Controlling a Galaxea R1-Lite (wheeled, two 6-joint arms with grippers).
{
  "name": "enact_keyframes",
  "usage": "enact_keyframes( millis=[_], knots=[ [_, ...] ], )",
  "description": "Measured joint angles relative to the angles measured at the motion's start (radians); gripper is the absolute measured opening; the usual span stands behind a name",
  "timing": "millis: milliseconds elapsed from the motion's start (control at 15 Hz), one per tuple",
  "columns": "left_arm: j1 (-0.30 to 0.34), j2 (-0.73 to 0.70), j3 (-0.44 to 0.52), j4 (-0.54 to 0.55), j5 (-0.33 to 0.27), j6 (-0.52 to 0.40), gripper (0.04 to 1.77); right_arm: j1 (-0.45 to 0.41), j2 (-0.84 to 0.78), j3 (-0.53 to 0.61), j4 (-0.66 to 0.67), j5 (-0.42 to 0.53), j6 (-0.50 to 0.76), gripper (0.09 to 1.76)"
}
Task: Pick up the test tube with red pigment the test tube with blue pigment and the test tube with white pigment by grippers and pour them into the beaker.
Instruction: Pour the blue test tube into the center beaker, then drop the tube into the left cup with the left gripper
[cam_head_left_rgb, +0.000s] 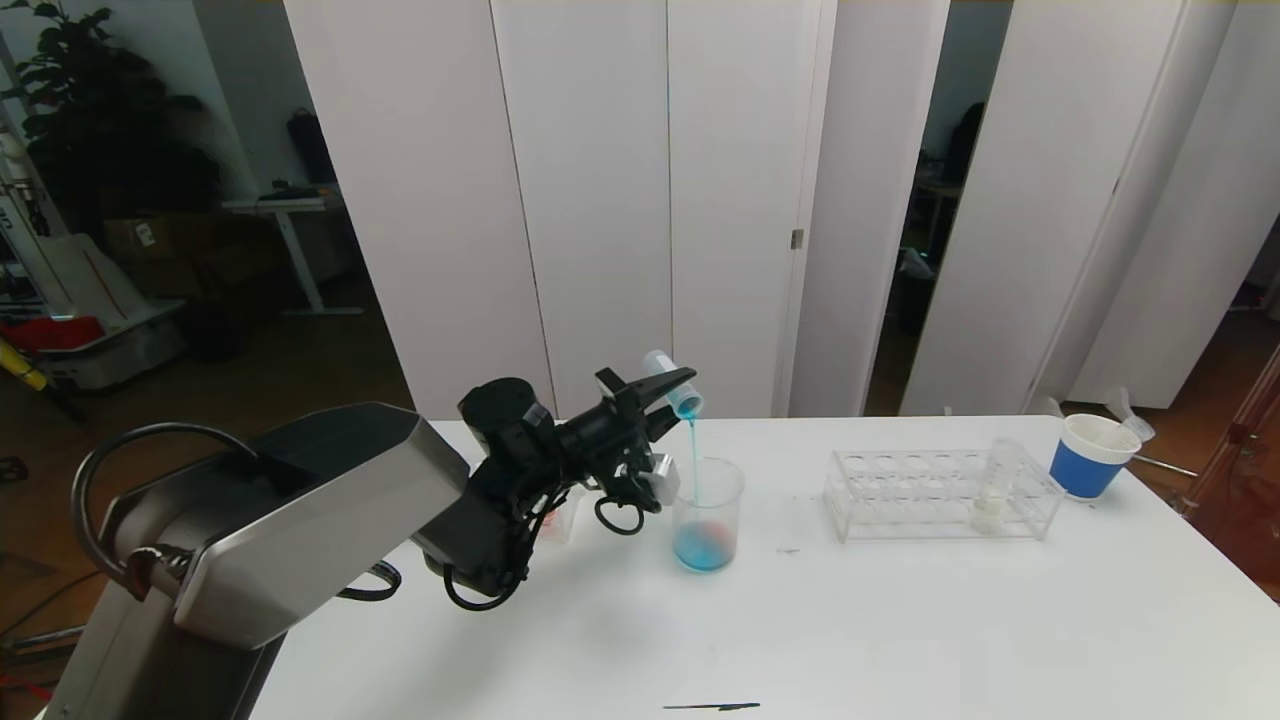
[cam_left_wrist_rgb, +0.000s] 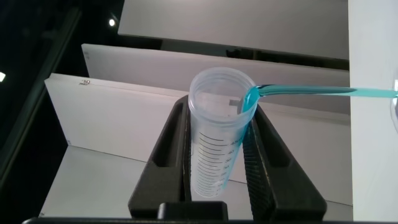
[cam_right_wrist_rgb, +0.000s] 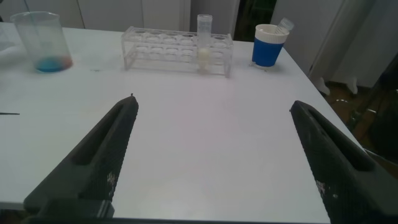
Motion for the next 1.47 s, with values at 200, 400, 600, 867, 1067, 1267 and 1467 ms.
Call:
enact_keyframes(
  millis=[200,400,600,867,1067,1267,1467],
  knots=[
    [0.001,-0.005,0.001,0.003,0.001,0.018,0.57,0.000,0.000,0.000,0.000,0.000,0.000,1.75],
    [0.006,-0.011,0.001,0.006,0.002,0.040,0.57,0.000,0.000,0.000,0.000,0.000,0.000,1.75],
    [0.008,-0.014,0.000,0.010,0.002,0.046,0.57,0.000,0.000,0.000,0.000,0.000,0.000,1.75],
    [0.009,-0.014,-0.001,0.011,0.003,0.047,0.57,0.000,0.000,0.000,0.000,0.000,0.000,1.75],
    [0.010,-0.014,-0.002,0.009,0.003,0.047,0.57,0.000,0.000,0.000,0.000,0.000,0.000,1.75],
    [0.011,-0.014,-0.001,0.009,0.003,0.047,0.57,0.000,0.000,0.000,0.000,0.000,0.000,1.75],
    [0.012,-0.016,0.001,0.010,0.003,0.047,0.57,0.000,0.000,0.000,0.000,0.000,0.000,1.75]
  ],
)
